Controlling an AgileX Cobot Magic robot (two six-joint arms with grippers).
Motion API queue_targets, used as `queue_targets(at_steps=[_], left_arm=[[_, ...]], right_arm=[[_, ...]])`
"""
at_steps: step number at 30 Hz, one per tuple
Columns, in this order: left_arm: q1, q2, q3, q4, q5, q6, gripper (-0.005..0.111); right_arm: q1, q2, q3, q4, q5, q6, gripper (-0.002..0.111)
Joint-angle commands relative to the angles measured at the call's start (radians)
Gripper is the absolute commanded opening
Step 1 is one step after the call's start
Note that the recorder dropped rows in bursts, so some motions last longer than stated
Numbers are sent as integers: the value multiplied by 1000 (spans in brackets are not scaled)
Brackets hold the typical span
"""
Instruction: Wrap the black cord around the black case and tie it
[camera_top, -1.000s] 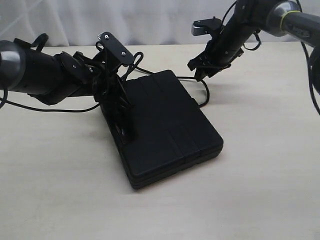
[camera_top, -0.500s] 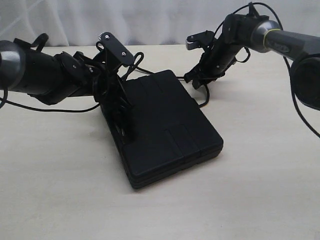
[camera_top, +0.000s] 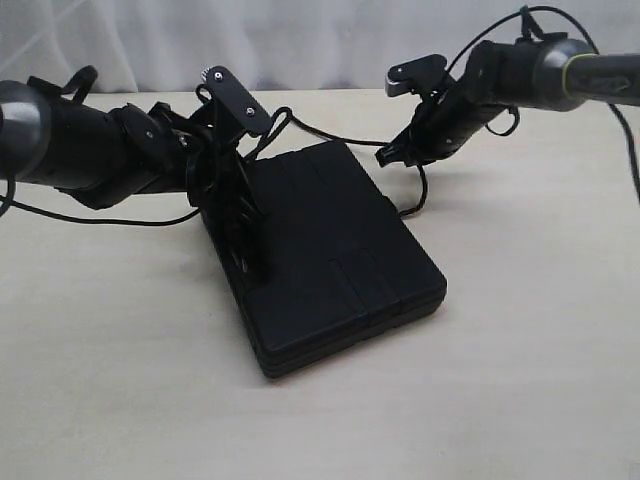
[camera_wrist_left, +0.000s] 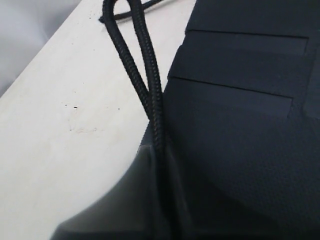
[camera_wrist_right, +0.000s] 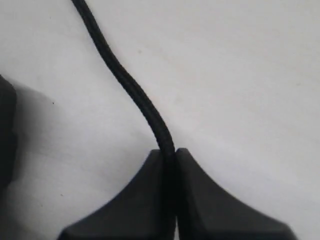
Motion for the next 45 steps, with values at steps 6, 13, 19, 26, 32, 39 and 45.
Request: queue_targets(at_steps=[6, 13, 19, 26, 32, 39, 45], left_arm=[[-16, -3, -79, 8, 166, 33, 0], [-36, -3, -79, -9, 114, 67, 0], [-36, -3, -79, -11, 90, 41, 0], [-36, -3, -79, 21, 102, 18, 0], [-36, -3, -79, 60, 101, 22, 0], [-36, -3, -79, 51, -1, -44, 0], [-36, -3, -79, 51, -13, -44, 0]], right_arm=[[0, -348, 617, -5, -607, -74, 4], [0, -422, 827, 5, -815, -132, 4], [0, -484, 957, -10, -905, -128, 4], [0, -490, 1035, -221, -1022, -14, 4], [0, -510, 1055, -288, -1076, 4, 4], [0, -510, 1057, -483, -1059, 82, 4], [0, -510, 1057, -497, -1060, 84, 4]])
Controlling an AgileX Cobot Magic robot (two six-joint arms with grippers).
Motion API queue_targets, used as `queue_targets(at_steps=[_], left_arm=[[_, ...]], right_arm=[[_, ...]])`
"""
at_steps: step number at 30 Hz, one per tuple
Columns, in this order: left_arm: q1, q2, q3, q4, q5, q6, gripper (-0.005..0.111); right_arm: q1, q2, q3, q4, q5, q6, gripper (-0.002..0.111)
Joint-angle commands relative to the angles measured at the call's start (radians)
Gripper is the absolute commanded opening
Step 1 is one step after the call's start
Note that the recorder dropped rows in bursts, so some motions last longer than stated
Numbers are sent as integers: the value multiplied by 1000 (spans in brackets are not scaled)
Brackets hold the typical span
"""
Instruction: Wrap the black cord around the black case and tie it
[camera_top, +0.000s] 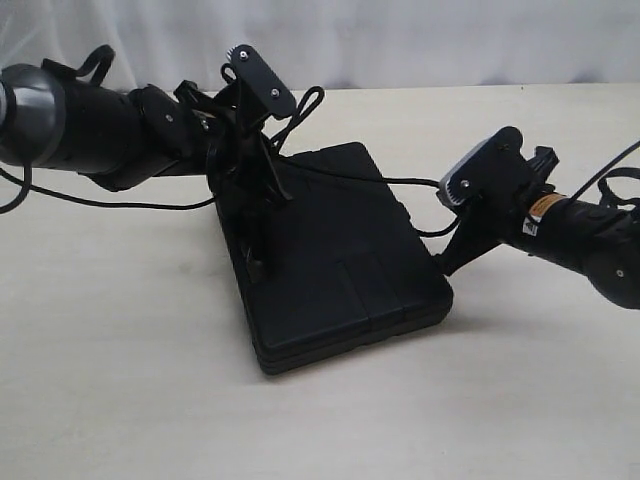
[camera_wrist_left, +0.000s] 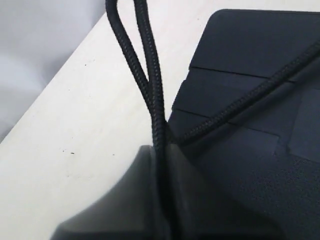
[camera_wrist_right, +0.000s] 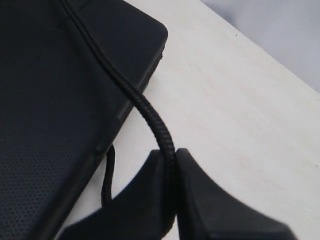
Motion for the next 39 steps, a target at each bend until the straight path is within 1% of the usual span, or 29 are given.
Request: queue_targets(at_steps=[1, 4, 7, 16, 23, 27, 30, 35, 39], left_arm=[[-2, -3, -5, -3, -77, -15, 0], [3, -3, -5, -7, -116, -15, 0], [3, -3, -5, -7, -106, -17, 0], [3, -3, -5, -7, -90, -17, 0], [10, -2, -5, -7, -135, -1, 0], [12, -2, 8, -5, -250, 2, 0], [12, 3, 12, 36, -283, 7, 0], [10, 45, 12, 171, -264, -10, 0], [10, 53, 12, 173, -264, -10, 0]], right_arm=[[-2, -8, 7, -18, 1, 10, 4], [-2, -8, 7, -4, -3, 13, 4], [-2, -8, 5, 41, -14, 13, 4], [-2, -8, 3, 76, -41, 23, 4], [-2, -8, 3, 194, -40, -45, 4], [-2, -8, 3, 192, -40, -45, 4], [-2, -8, 3, 159, -42, -32, 4], [-2, -8, 3, 33, -70, 59, 4], [-2, -8, 3, 2, -88, 87, 4]])
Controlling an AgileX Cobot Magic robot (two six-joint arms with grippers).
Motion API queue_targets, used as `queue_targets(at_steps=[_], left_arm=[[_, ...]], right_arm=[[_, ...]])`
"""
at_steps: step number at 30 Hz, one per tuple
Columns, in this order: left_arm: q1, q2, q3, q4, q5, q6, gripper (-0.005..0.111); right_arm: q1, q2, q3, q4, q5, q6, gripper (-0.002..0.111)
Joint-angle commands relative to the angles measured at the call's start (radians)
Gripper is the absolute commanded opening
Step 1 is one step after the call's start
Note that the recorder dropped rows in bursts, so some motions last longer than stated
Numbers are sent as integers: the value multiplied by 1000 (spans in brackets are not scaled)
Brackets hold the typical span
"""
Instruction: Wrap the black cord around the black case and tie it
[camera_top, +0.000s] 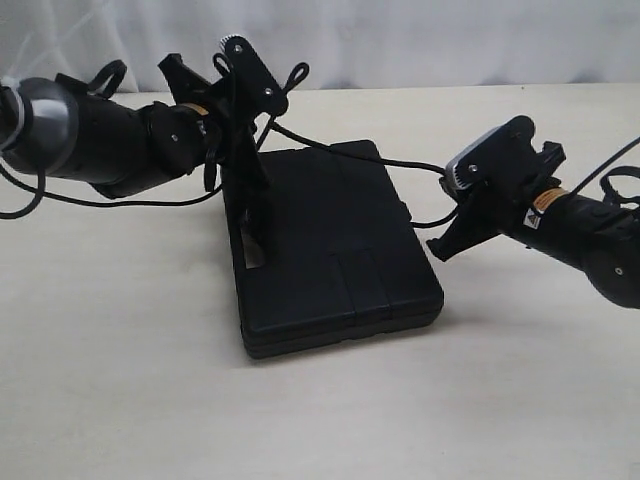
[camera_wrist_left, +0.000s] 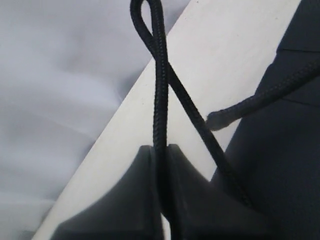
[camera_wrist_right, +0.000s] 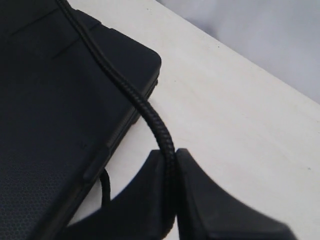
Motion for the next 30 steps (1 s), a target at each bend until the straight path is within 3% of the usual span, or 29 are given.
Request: queue_targets(at_steps=[1, 7, 16, 25, 30], left_arm=[[0, 7, 7, 24, -13, -10, 0], [-11, 7, 7, 30, -13, -12, 0], [-128, 7, 7, 233, 63, -10, 0], [-140, 7, 7, 256, 119, -9, 0], [-154, 7, 7, 258, 124, -12, 0]], right_arm=[[-2, -8, 3, -45, -32, 41, 4], [-2, -8, 3, -45, -44, 40, 4], [-2, -8, -1, -8, -63, 46, 4], [-2, -8, -1, 120, -94, 44, 4], [-2, -8, -1, 72, -59, 44, 4]])
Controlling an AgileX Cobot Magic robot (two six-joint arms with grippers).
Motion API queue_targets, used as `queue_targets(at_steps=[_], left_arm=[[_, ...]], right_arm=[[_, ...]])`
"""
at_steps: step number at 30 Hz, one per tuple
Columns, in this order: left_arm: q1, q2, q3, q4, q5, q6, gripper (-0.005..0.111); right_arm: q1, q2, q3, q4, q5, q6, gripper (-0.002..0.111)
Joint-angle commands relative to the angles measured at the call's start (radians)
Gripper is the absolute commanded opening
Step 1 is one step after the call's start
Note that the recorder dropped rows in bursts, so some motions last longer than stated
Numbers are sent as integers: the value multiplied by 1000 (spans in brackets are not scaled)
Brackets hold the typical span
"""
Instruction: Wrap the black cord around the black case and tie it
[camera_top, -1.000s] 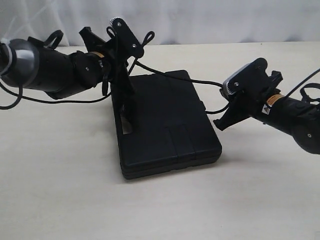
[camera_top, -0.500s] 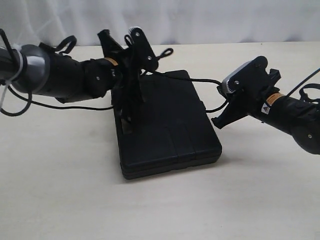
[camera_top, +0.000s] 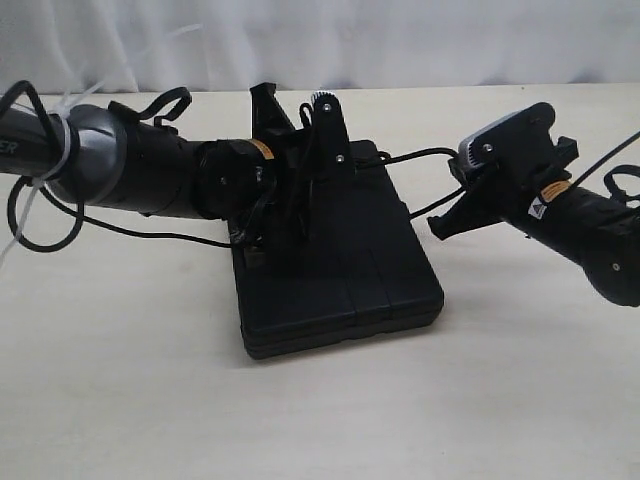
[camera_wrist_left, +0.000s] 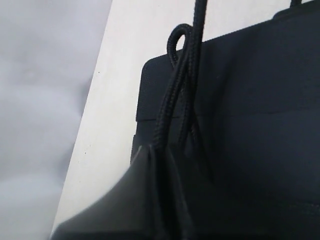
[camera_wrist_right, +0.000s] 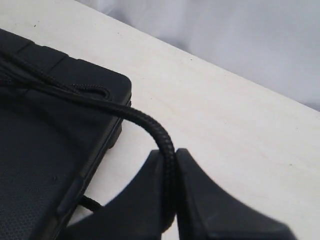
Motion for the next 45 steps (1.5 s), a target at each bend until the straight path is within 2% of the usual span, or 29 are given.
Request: queue_targets(at_steps=[1, 5, 9, 14, 17, 18, 19, 20, 22, 25, 27, 29, 31, 33, 36, 41, 45], left_arm=[[-20, -1, 7, 1, 11, -14, 0], [-38, -1, 7, -12, 13, -43, 0], [-52, -1, -19, -13, 131, -60, 0], [-52, -1, -34, -13, 191, -83, 3], [-52, -1, -34, -13, 193, -83, 17], [-52, -5, -34, -13, 195, -83, 32], [-52, -7, -34, -13, 195, -83, 41], [-52, -20, -34, -13, 195, -83, 55], [-52, -56, -34, -13, 211, -85, 64], [-52, -125, -34, -24, 246, -87, 64], [-27, -183, -34, -24, 246, -133, 63], [29, -211, -34, -24, 263, -155, 63], [113, -213, -34, -15, 320, -162, 63], [194, -213, -29, 68, 401, -151, 63], [255, -207, -22, 187, 448, -130, 60], [279, -145, -22, 299, 441, 24, 46], [279, -99, -22, 305, 381, 103, 44]], right_arm=[[-2, -8, -1, -63, 13, 7, 4], [-2, -8, -1, -214, 26, 103, 4], [-2, -8, -1, -339, 36, 166, 4], [-2, -8, -1, -387, 81, 181, 4], [-2, -8, -1, -387, 81, 181, 4], [-2, -8, -1, -387, 81, 181, 4], [-2, -8, -1, -387, 81, 181, 4], [-2, -8, -1, -387, 81, 181, 4], [-2, -8, -1, -387, 81, 181, 4], [-2, -8, -1, -387, 81, 180, 4], [-2, -8, -1, -387, 75, 180, 4], [-2, -8, -1, -387, 73, 180, 4], [-2, -8, -1, -387, 68, 180, 4], [-2, -8, -1, -387, 63, 180, 4], [-2, -8, -1, -387, 61, 180, 4], [-2, -8, -1, -387, 58, 175, 4], [-2, -8, -1, -387, 58, 172, 4]])
